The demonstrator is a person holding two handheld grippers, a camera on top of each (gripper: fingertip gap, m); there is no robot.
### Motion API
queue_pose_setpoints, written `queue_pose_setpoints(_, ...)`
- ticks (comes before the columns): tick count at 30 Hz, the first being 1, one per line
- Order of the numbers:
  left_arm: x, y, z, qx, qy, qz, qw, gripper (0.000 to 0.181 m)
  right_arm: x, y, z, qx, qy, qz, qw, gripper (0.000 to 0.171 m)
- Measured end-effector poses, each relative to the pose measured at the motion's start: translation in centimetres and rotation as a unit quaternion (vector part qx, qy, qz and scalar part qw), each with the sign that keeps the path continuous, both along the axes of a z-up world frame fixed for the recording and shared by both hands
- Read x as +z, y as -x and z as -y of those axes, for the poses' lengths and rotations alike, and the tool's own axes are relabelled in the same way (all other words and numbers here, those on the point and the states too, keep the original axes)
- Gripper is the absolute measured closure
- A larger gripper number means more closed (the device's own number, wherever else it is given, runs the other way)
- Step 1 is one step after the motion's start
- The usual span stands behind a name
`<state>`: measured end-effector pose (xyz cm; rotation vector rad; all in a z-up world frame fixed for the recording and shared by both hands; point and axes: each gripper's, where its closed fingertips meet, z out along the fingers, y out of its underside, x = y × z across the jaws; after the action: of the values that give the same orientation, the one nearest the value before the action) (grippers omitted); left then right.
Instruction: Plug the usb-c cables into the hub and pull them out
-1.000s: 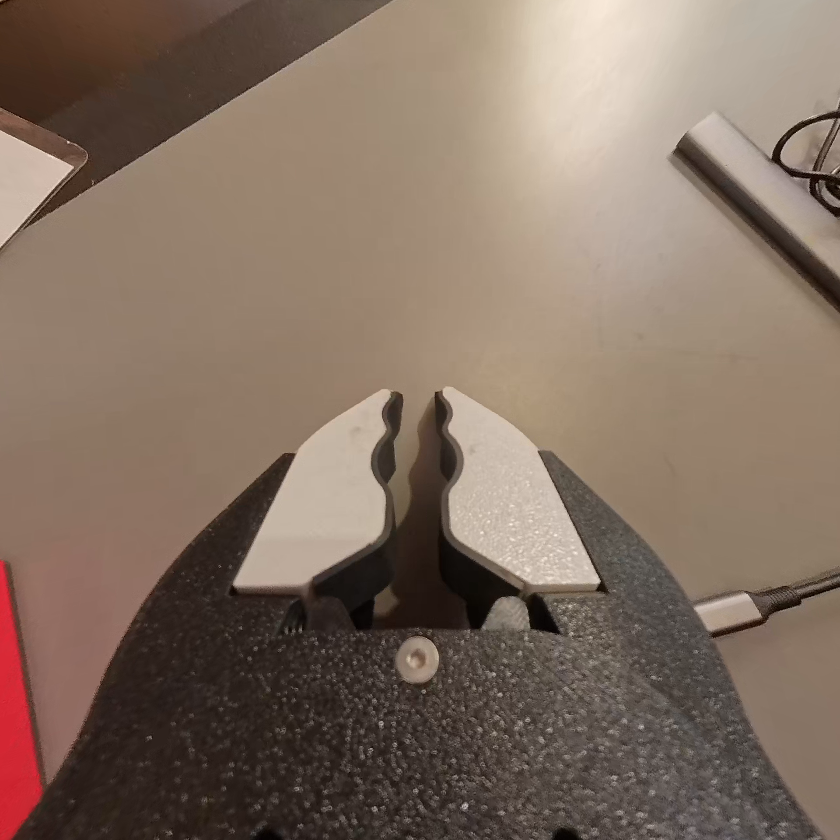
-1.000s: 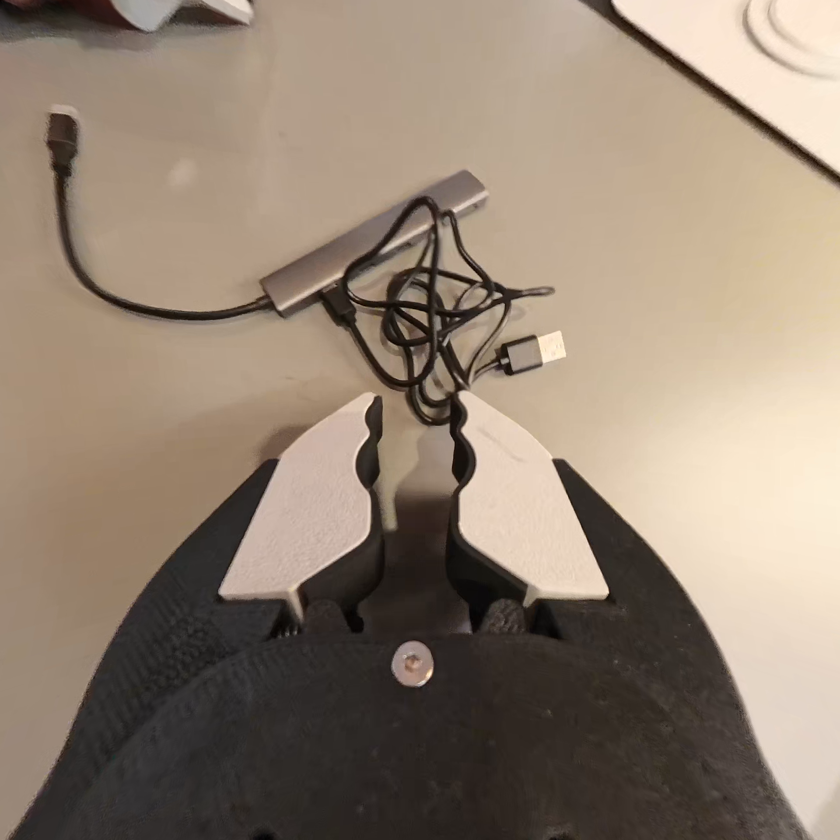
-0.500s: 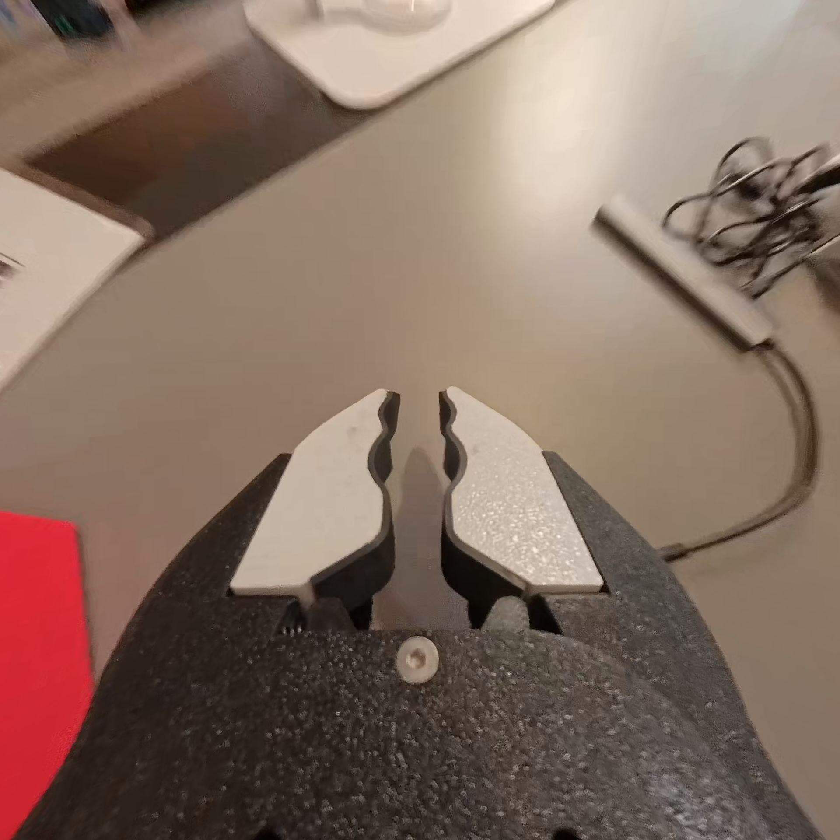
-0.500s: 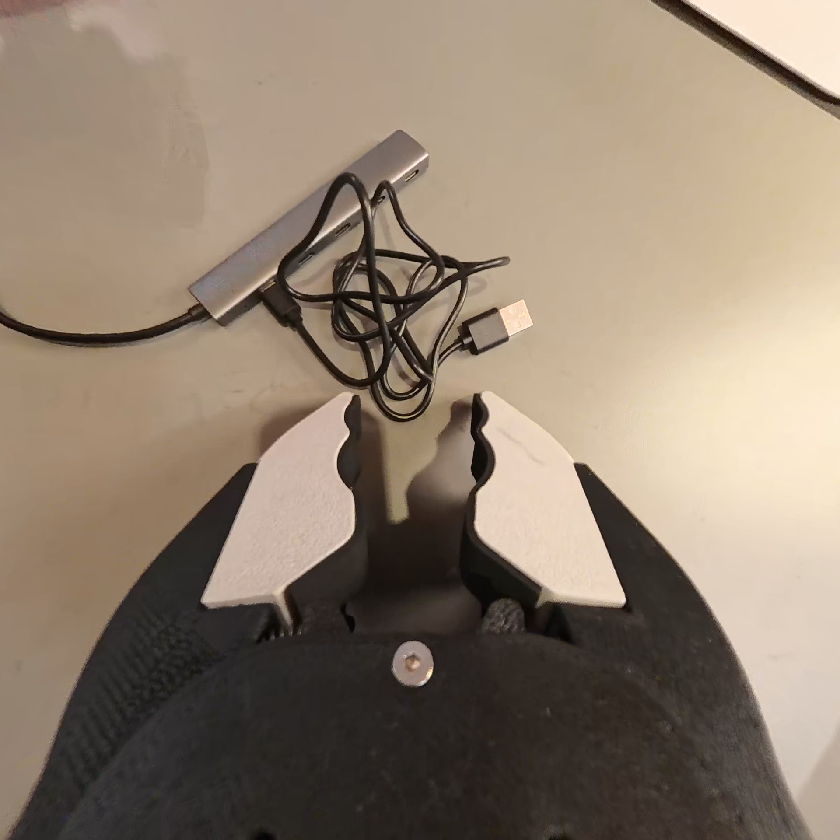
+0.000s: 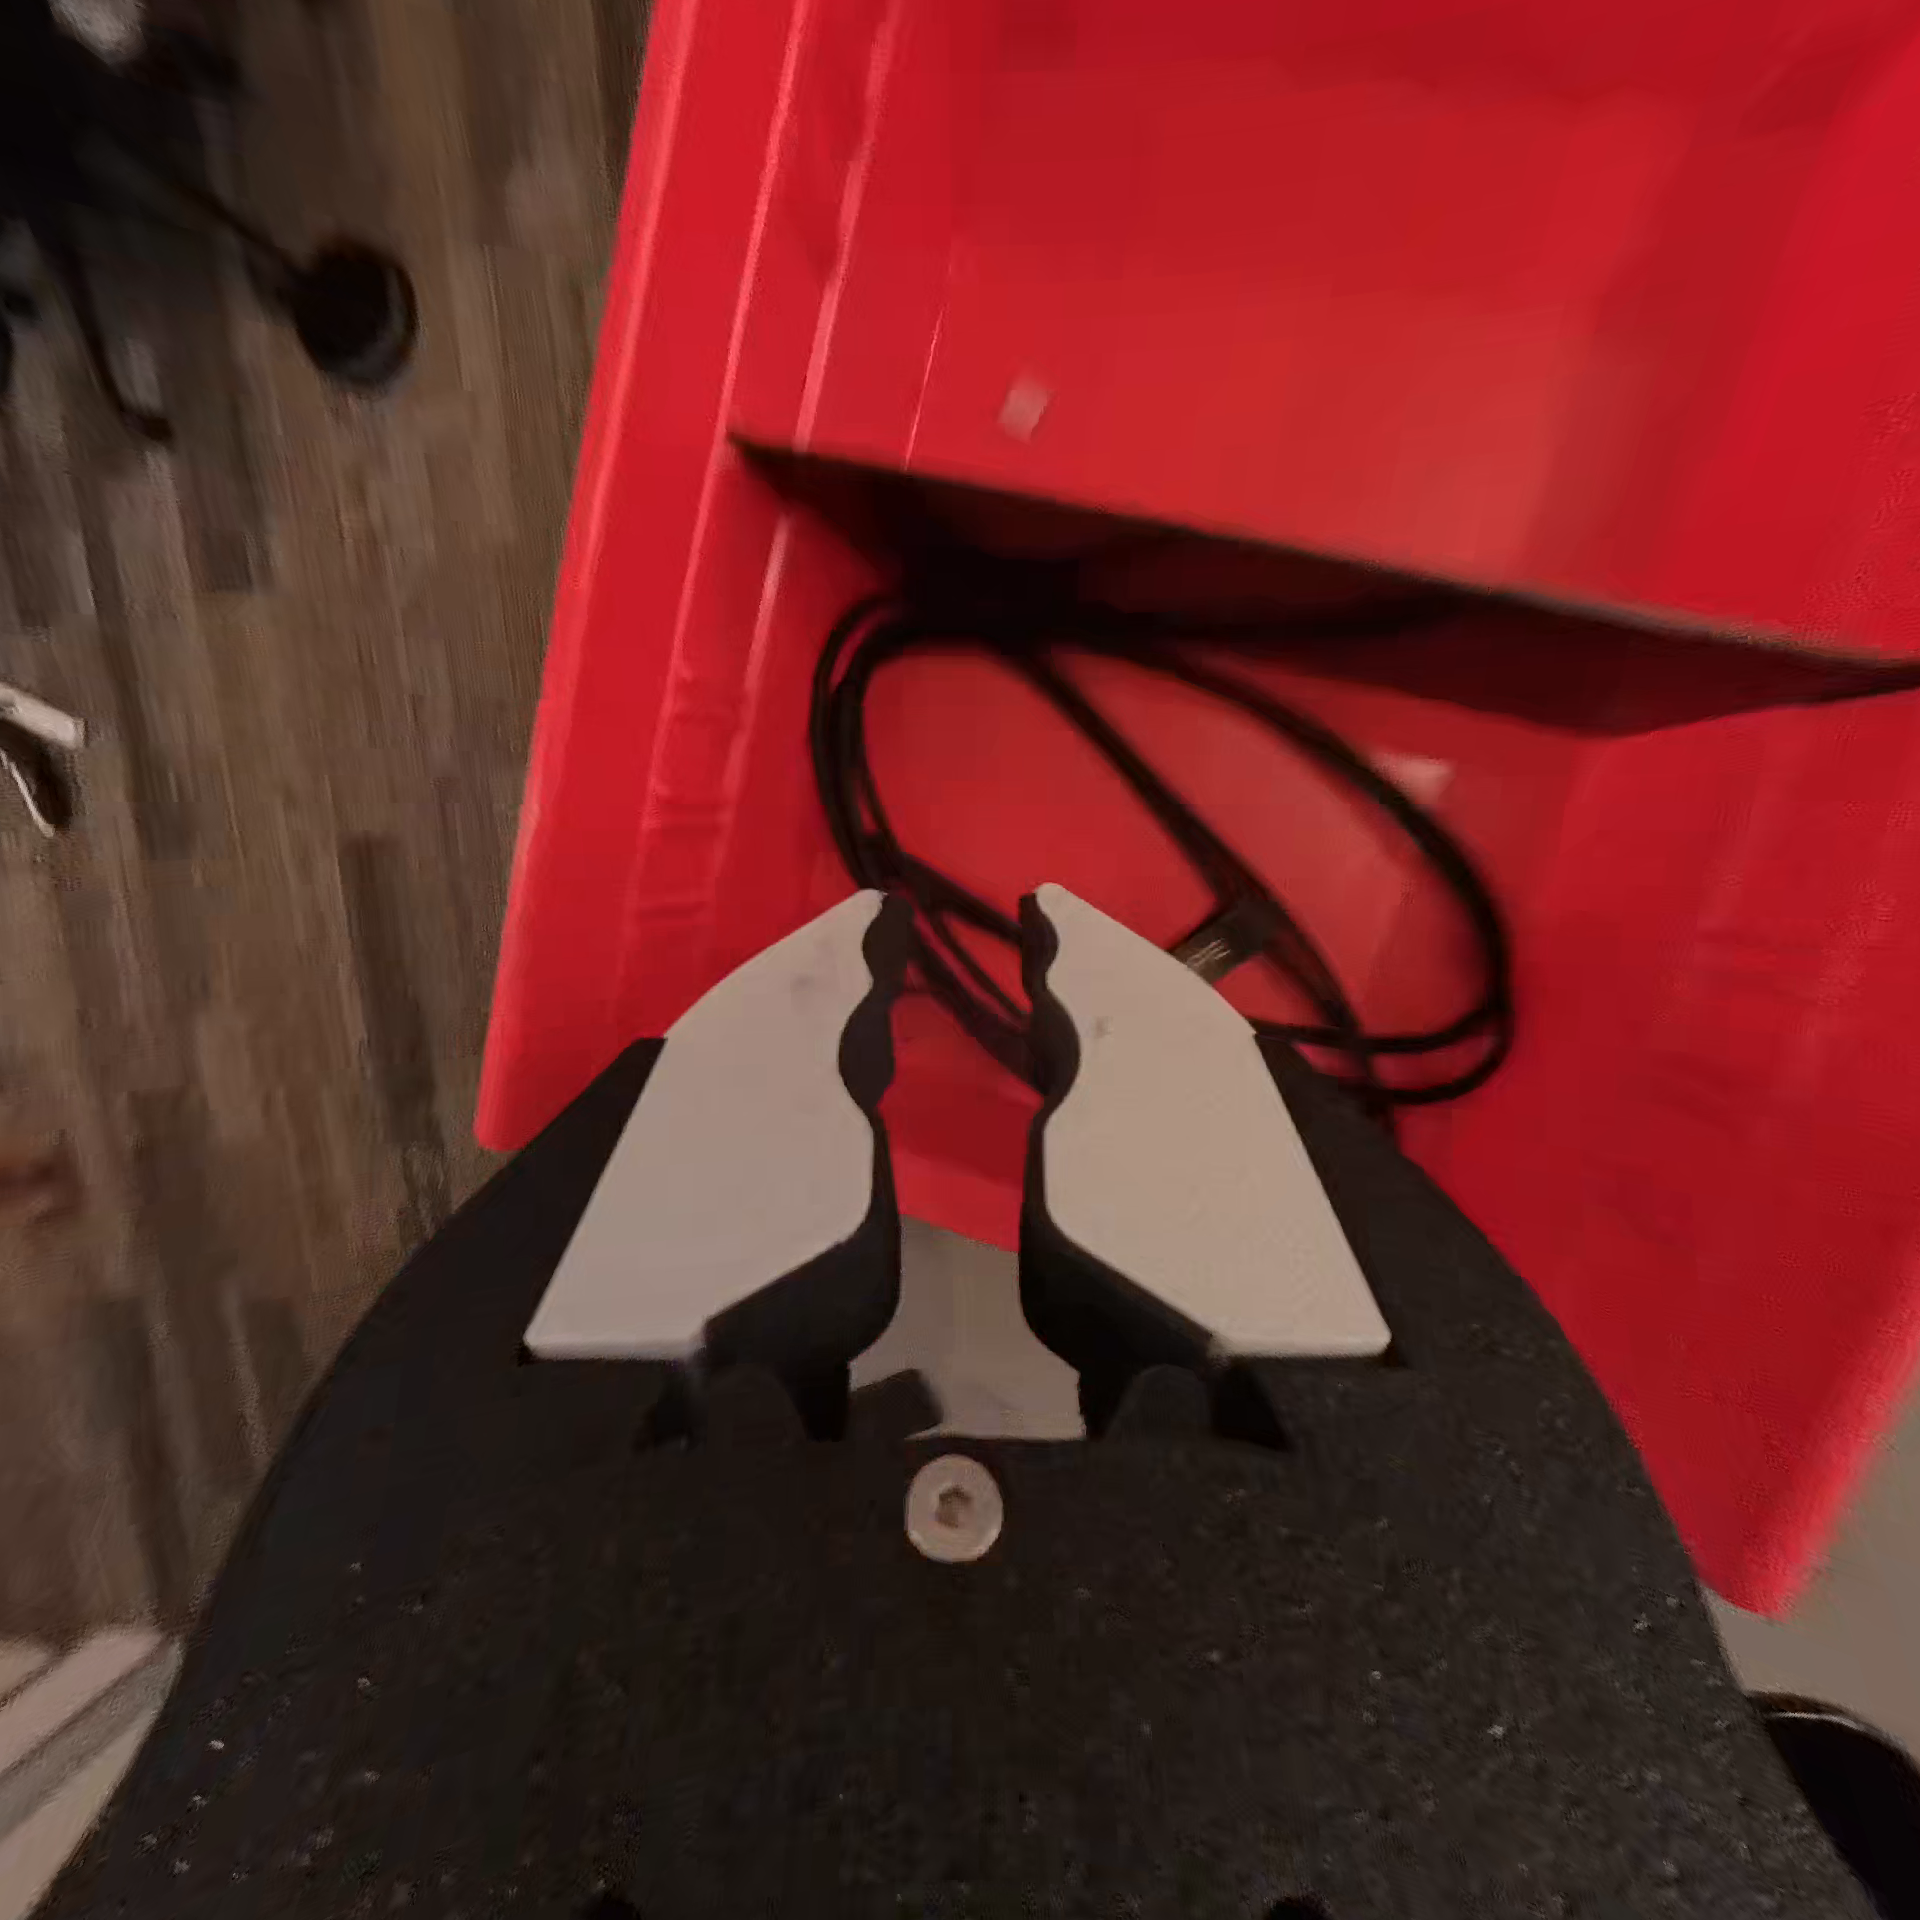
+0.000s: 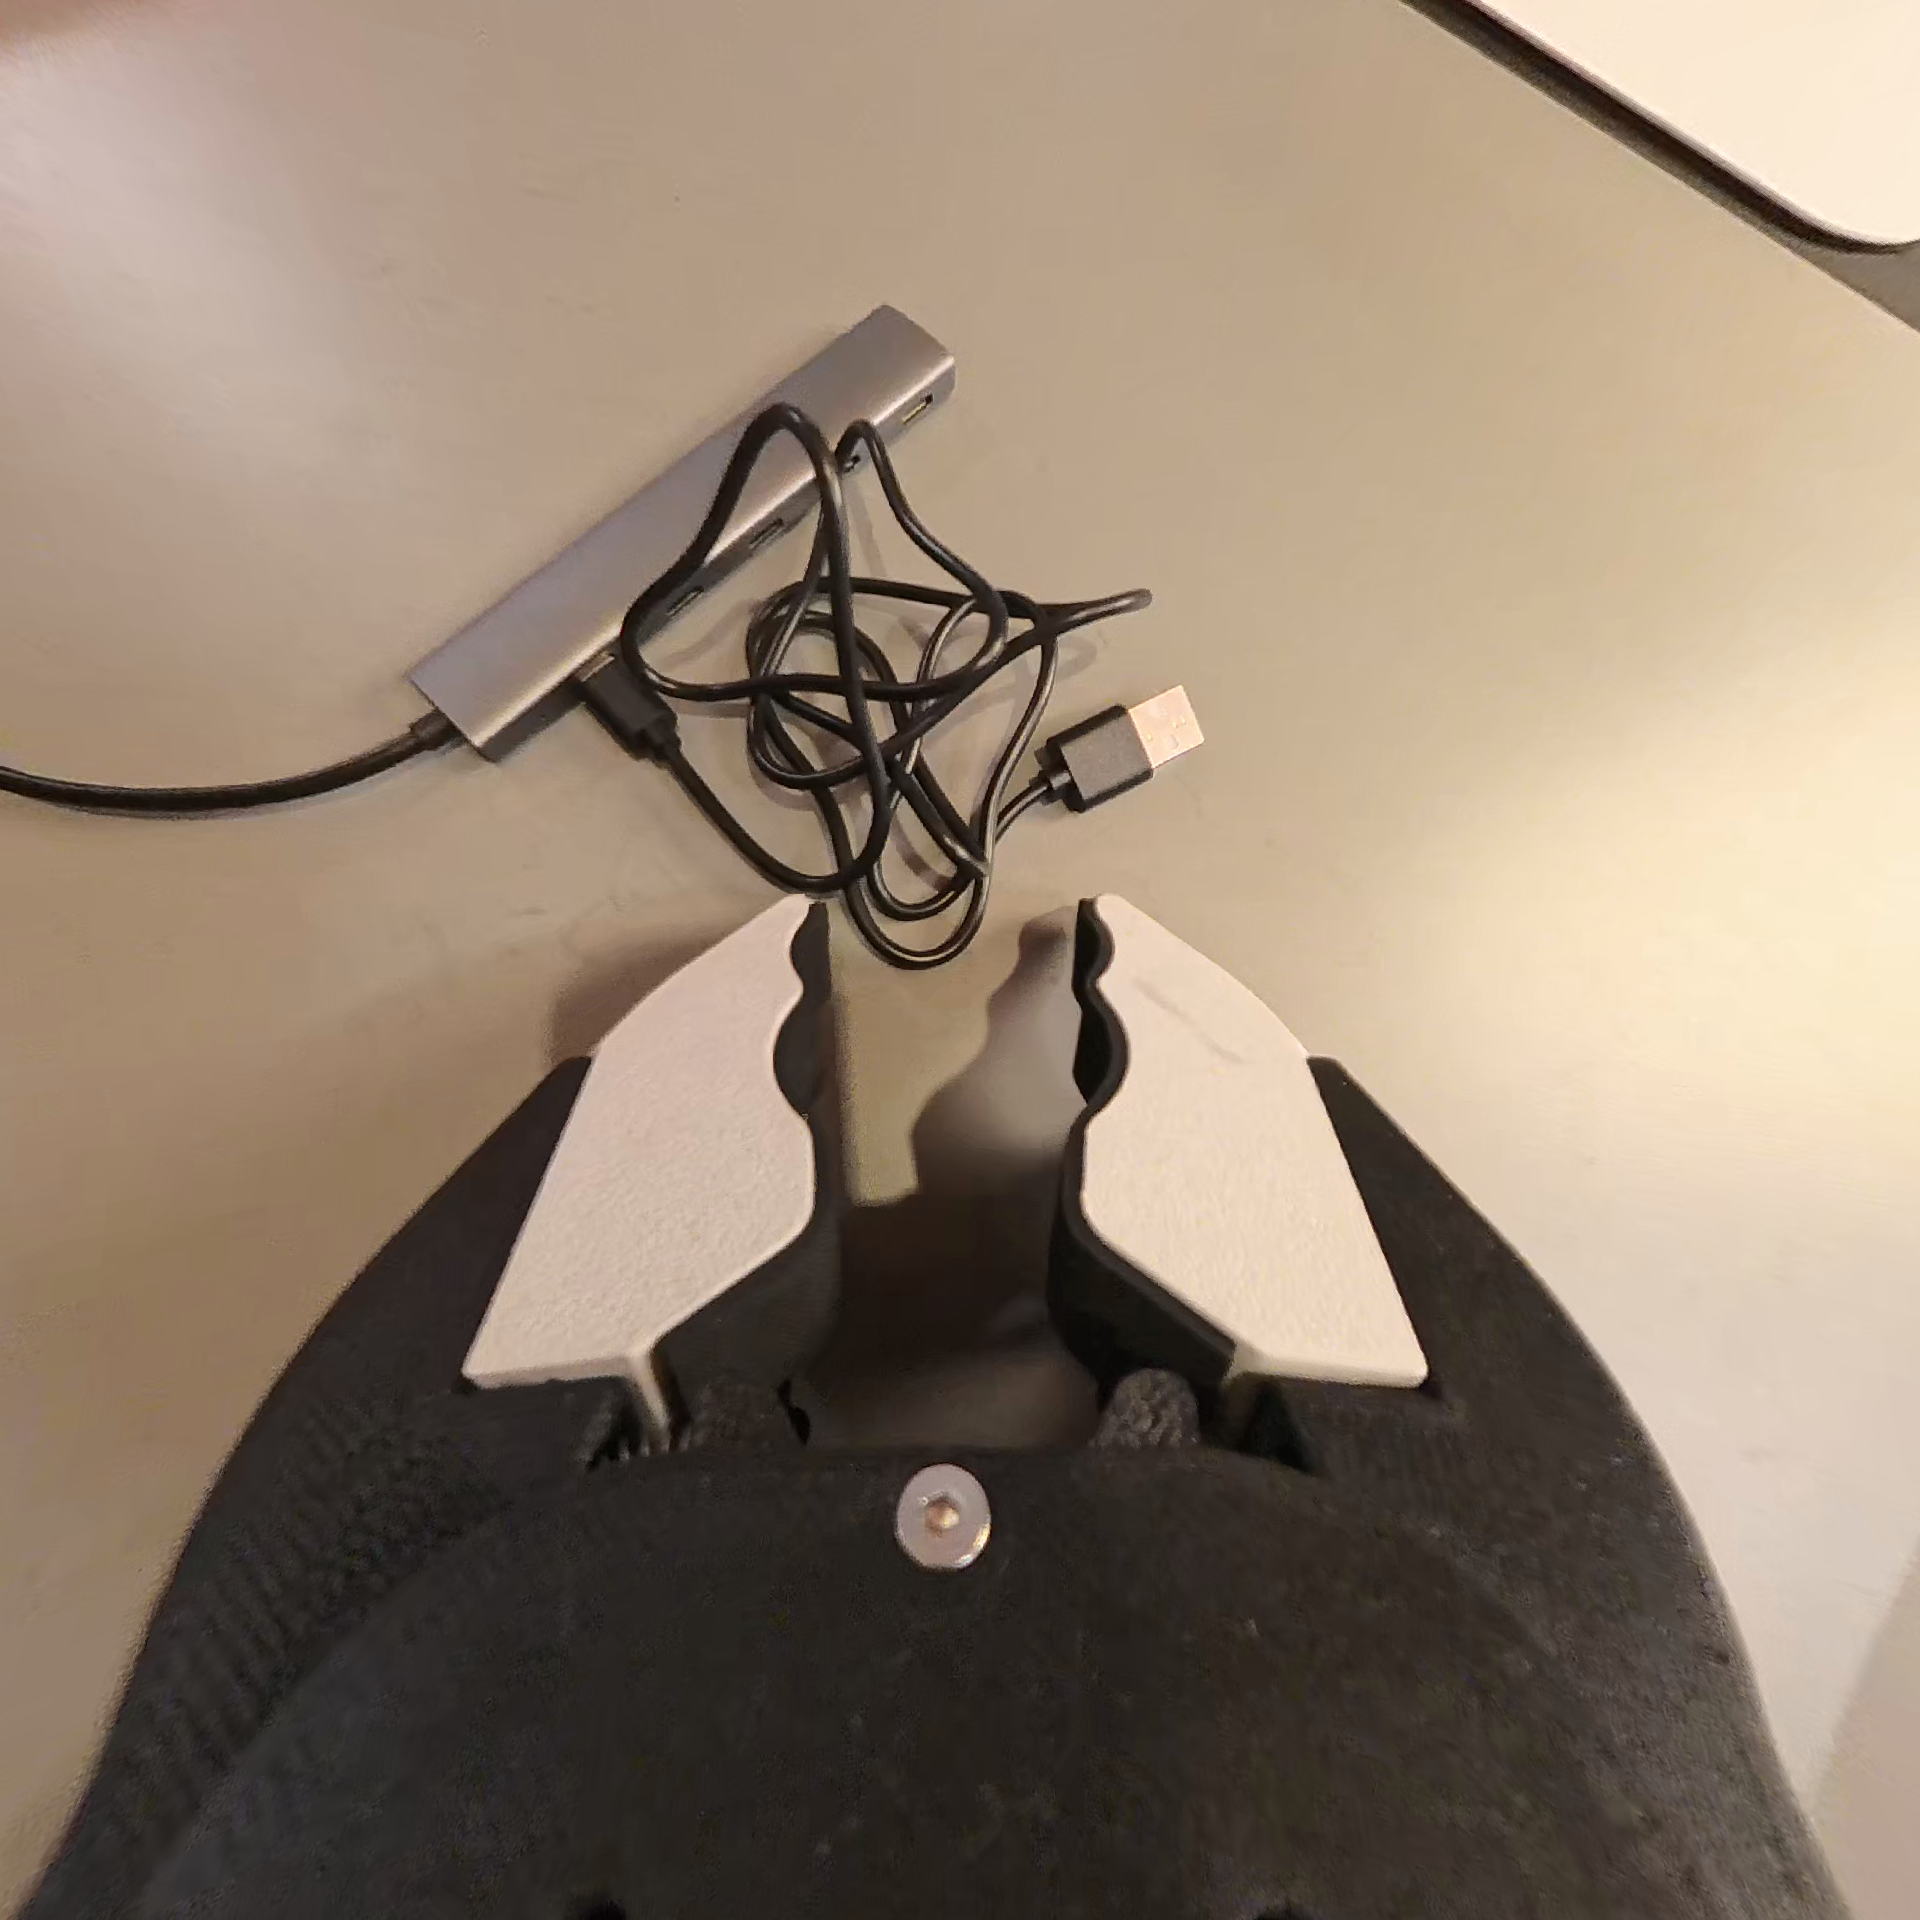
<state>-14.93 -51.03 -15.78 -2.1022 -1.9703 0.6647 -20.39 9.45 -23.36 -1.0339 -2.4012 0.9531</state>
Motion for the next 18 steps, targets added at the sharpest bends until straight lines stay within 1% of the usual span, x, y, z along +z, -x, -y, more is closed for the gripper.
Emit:
queue_pose_setpoints(1, -1.4, -0.5, 1.1, 0.008, 0.005, 0.033, 0.999, 0.160, 0.0, 0.0, 0.0, 0.000, -0.002, -0.003, 1.000, 0.126)
queue_pose_setpoints(3, -3.4, -1.5, 2.6, 0.020, 0.022, 0.086, 0.996, 0.159, 0.0, 0.0, 0.0, 0.000, -0.005, -0.007, 1.000, 0.126)
queue_pose_setpoints(4, -3.9, -1.5, 3.1, 0.023, 0.031, 0.098, 0.994, 0.158, 0.1, 0.0, 0.0, 0.000, -0.006, -0.008, 1.000, 0.126)
queue_pose_setpoints(8, -4.9, -0.7, 2.6, 0.017, 0.027, 0.111, 0.993, 0.156, 0.1, 0.0, 0.0, 0.000, -0.009, -0.011, 1.000, 0.126)
queue_pose_setpoints(12, -5.9, 0.4, 2.3, 0.030, 0.019, 0.118, 0.992, 0.152, 0.1, 0.0, 0.0, 0.001, -0.012, -0.015, 1.000, 0.127)
queue_pose_setpoints(16, -7.3, 0.8, 3.6, 0.060, 0.046, 0.144, 0.987, 0.150, 0.1, -0.1, 0.1, 0.005, -0.013, -0.016, 1.000, 0.129)
queue_pose_setpoints(17, -7.4, 1.0, 3.8, 0.066, 0.051, 0.142, 0.986, 0.153, 0.1, -0.1, 0.2, 0.007, -0.012, -0.016, 1.000, 0.130)
queue_pose_setpoints(18, -7.4, 1.0, 4.0, 0.075, 0.055, 0.145, 0.985, 0.152, 0.1, -0.2, 0.2, 0.010, -0.012, -0.015, 1.000, 0.131)
